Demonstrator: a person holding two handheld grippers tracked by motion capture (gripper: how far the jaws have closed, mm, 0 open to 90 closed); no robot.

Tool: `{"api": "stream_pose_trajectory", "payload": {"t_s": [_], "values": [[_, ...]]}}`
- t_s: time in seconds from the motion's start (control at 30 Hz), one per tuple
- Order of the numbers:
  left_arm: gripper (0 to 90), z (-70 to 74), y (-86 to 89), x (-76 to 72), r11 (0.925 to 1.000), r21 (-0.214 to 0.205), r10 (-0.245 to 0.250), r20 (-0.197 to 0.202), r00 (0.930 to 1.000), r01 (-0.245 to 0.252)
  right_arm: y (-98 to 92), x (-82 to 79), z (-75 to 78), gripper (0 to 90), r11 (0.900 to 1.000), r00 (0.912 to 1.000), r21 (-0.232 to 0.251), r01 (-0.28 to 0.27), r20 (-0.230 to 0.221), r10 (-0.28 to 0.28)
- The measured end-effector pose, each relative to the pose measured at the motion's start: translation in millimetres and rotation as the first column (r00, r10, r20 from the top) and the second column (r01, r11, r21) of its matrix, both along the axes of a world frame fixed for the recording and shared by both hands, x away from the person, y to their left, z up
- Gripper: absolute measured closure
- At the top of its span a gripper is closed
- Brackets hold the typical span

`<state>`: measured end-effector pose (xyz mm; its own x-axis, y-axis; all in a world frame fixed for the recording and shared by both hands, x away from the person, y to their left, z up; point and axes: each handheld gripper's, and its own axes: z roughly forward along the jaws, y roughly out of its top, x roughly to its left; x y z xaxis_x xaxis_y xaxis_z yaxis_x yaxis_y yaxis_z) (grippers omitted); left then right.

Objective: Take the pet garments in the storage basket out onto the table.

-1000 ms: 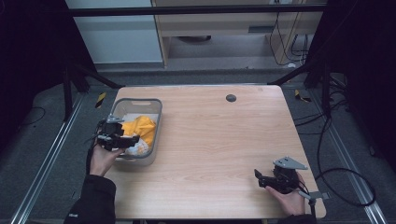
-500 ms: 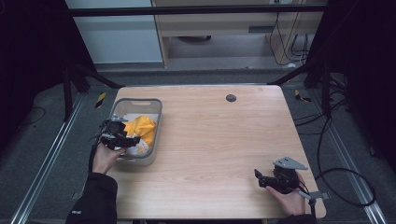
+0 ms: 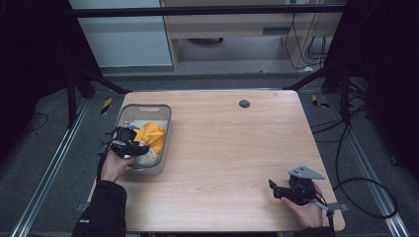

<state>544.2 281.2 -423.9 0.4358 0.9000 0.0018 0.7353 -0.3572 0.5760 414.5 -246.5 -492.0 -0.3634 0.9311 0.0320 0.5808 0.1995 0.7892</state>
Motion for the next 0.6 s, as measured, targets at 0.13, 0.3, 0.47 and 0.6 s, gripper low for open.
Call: {"api": "stream_pose_trajectory", "payload": {"t_s": [0.13, 0.3, 0.47, 0.6], "values": [[59.0, -1.6, 0.1, 1.9, 1.0, -0.006, -0.005, -0.013, 0.9999, 0.005, 0.4, 0.2, -0.4, 14.1, 1.0, 1.0, 0.0, -0.003, -0.005, 0.003], [65.2, -1.5, 0.3, 3.2, 0.9999, -0.012, -0.004, -0.03, 0.9995, 0.004, 0.4, 0.3, -0.5, 14.1, 1.0, 1.0, -0.001, -0.005, -0.007, 0.005], [74.0, -1.8, 1.4, 4.3, 0.9998, -0.018, 0.006, -0.042, 0.9991, -0.007, 0.4, 0.5, -0.9, 14.1, 0.9999, 0.9999, -0.006, -0.009, -0.006, 0.009], [77.2, 0.3, 2.2, 3.5, 0.9998, -0.009, 0.015, -0.035, 0.9993, -0.015, 0.3, 0.8, -1.1, 14.1, 0.9999, 0.9999, -0.008, -0.011, -0.007, 0.011]]}}
